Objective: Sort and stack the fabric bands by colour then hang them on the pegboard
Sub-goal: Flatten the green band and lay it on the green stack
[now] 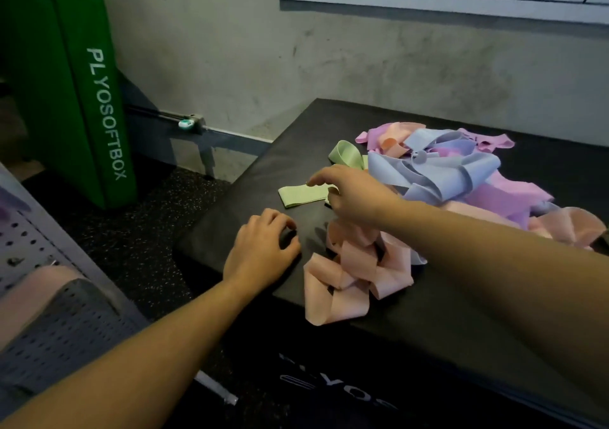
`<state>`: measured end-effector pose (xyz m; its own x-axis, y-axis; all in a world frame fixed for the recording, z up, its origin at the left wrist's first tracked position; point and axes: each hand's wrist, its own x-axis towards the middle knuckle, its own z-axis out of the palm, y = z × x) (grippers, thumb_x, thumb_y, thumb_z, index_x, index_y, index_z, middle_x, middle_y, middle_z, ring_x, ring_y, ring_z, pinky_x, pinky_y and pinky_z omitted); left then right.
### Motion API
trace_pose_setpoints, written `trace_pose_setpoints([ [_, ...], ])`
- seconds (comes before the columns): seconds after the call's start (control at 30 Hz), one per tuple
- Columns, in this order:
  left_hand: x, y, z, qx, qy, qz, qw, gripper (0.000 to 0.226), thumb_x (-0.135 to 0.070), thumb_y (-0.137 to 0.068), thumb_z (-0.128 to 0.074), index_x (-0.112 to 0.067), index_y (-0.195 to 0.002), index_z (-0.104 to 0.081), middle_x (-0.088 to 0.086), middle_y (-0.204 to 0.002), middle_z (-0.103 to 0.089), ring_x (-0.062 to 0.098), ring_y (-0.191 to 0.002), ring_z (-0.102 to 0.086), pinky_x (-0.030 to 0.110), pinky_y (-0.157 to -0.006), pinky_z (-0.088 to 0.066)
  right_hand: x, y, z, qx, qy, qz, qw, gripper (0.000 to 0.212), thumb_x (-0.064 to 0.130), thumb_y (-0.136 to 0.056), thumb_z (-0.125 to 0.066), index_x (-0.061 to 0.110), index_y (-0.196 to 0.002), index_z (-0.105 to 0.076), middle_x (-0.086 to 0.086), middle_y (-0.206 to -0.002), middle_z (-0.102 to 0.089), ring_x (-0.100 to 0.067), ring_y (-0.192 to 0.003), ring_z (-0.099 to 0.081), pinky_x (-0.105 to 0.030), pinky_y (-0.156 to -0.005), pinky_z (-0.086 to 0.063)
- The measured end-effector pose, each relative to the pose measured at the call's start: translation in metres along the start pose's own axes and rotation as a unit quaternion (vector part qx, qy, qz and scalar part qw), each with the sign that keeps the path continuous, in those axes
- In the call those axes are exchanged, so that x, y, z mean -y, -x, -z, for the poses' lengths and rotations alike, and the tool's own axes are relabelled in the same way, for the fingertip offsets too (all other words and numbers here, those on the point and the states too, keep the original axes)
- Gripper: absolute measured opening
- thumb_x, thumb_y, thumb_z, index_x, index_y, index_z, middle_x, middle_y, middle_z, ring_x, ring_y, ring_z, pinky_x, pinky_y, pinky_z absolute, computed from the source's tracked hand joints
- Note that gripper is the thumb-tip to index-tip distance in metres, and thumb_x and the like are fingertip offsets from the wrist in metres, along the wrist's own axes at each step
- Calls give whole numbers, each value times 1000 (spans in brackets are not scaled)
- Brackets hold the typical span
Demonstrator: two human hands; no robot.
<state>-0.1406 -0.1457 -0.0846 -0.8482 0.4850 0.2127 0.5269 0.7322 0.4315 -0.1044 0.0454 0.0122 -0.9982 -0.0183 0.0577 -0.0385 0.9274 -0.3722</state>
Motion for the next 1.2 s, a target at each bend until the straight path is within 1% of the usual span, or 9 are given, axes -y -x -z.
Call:
trace_pose_setpoints([
  [0.1, 3, 1, -3, -20, 0, -9, 1000, 25, -47, -94, -57, -30, -112, -60, -10, -117, -52, 14, -106, -47, 33, -92, -42, -7, -28, -12, 8, -12, -17, 1000, 48, 8, -96, -51, 28, -140, -52, 1, -145, -53, -18, -129, -53, -28, -104, -42],
  [0.23, 3, 1, -5, -39, 1, -16, 999, 22, -45, -93, -58, -29, -107, -59, -9, -113, -52, 13, -101, -47, 30, -86, -38, -24, -58, -38, 27, 9, -110, 994, 59, 45, -99, -54, 21, -152, -38, -10, -148, -51, -30, -130, -52, -41, -107, -44],
  [0.3, 4, 2, -6, -47, 5, -16, 999, 21, -45, -92, -59, -28, -105, -59, -9, -111, -52, 14, -100, -48, 30, -85, -39, -35, -65, -53, 4, 61, -143, 988, 59, 54, -100, -47, 12, -141, -50, -15, -138, -58, -34, -125, -53, -40, -101, -43],
  [0.4, 3, 2, -6, -50, 8, -16, 999, 20, -44, -92, -59, -29, -105, -56, -10, -110, -51, 10, -97, -45, 28, -85, -37, -43, -63, -68, -77, 138, -102, 982, 42, 50, -99, -49, 13, -99, -68, -12, -107, -70, -31, -103, -61, -38, -82, -47],
  [0.63, 0, 4, -4, -54, 19, 9, 998, 26, -44, -89, -63, -26, -104, -51, -8, -104, -51, 15, -96, -50, 35, -86, -43, -35, -41, -59, -121, 96, -66, 986, 13, 36, -92, -60, 26, -95, -68, -4, -95, -71, -28, -93, -66, -37, -76, -53],
  [0.77, -3, 6, 0, -57, 41, 27, 997, 35, -48, -85, -69, -27, -100, -46, -10, -96, -50, 14, -92, -48, 36, -83, -43, -17, -15, -44, -145, 72, 60, 985, 10, 31, -87, -70, 21, -86, -67, -1, -93, -70, -24, -99, -60, -37, -84, -43],
  [0.87, -6, 7, 3, -49, 55, 29, 997, 43, -56, -81, -71, -28, -102, -46, -10, -97, -51, 14, -94, -49, 38, -83, -44, -1, 10, -23, -150, 5, 98, 984, 13, 28, -88, -69, 20, -85, -58, 2, -109, -70, -19, -107, -59, -37, -93, -45],
  [1.03, -6, 7, 6, -9, 76, 17, 997, 36, -57, -85, -67, -34, -106, -48, -14, -102, -52, 12, -101, -49, 36, -87, -42, 4, 39, 6, -172, -199, -14, 965, 14, 11, -93, -54, 15, -95, -41, 1, -75, -47, -12, -63, -43, -21, -56, -38],
  [1.2, -12, 0, 7, -22, 192, 71, 978, 27, -46, -91, -69, -36, -108, -51, -8, -115, -59, 17, -105, -60, 42, -100, -46, -7, 57, 39, -210, -350, -117, 905, 35, 7, -92, -43, 23, -120, -59, 2, -112, -64, -12, -96, -58, -21, -74, -46],
])
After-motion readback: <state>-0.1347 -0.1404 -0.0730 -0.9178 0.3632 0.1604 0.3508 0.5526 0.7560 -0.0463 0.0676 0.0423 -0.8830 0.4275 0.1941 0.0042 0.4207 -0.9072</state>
